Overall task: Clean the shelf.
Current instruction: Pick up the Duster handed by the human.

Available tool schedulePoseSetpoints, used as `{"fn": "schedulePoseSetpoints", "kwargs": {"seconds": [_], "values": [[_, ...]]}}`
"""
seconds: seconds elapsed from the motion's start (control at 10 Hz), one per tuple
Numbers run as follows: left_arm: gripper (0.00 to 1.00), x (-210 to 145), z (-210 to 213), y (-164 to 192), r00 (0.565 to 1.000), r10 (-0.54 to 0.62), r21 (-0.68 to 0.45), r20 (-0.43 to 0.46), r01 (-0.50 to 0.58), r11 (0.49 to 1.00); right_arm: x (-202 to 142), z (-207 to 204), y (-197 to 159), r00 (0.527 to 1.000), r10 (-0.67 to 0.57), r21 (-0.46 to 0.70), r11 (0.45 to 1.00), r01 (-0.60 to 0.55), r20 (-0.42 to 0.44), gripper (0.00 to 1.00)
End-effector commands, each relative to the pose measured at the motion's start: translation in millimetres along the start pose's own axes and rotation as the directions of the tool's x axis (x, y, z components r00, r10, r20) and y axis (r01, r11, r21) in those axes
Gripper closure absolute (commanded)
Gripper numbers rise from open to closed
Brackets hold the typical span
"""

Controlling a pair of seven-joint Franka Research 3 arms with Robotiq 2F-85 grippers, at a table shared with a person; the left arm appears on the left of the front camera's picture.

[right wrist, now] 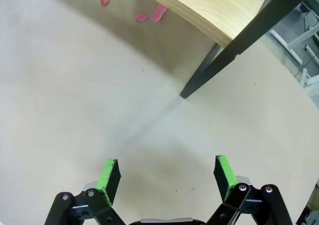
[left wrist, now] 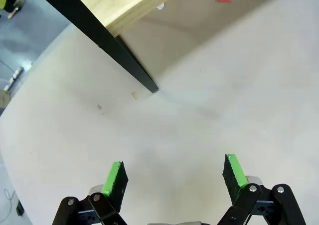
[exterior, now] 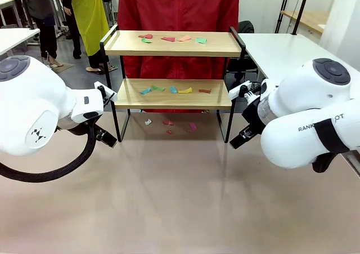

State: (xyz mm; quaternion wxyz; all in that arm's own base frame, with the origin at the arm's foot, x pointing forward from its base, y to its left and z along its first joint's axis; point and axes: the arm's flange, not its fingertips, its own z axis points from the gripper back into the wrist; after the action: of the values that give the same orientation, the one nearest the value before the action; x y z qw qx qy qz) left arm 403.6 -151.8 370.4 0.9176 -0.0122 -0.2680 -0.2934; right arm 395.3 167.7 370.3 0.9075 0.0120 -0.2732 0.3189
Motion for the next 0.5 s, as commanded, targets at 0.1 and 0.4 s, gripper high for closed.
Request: {"fn": "schedulePoseSetpoints", "kwargs": {"seconds": [0.1,0.4], "values": [[0.0,0.0,0.0,0.1,1.0,-0.001,0.0,0.0,0.001,1.0,0.0,0.0,0.0,1.0,0.0,0.0,1.0,0.0,0.0,0.0],[0.0,16.6,39.0,28.5,0.999,0.019,-0.072,0.043,-0.016,0.997,42.6,62.5,-49.7,0.992,-0.072,0.022,0.997,0.07,0.107,0.0]]}}
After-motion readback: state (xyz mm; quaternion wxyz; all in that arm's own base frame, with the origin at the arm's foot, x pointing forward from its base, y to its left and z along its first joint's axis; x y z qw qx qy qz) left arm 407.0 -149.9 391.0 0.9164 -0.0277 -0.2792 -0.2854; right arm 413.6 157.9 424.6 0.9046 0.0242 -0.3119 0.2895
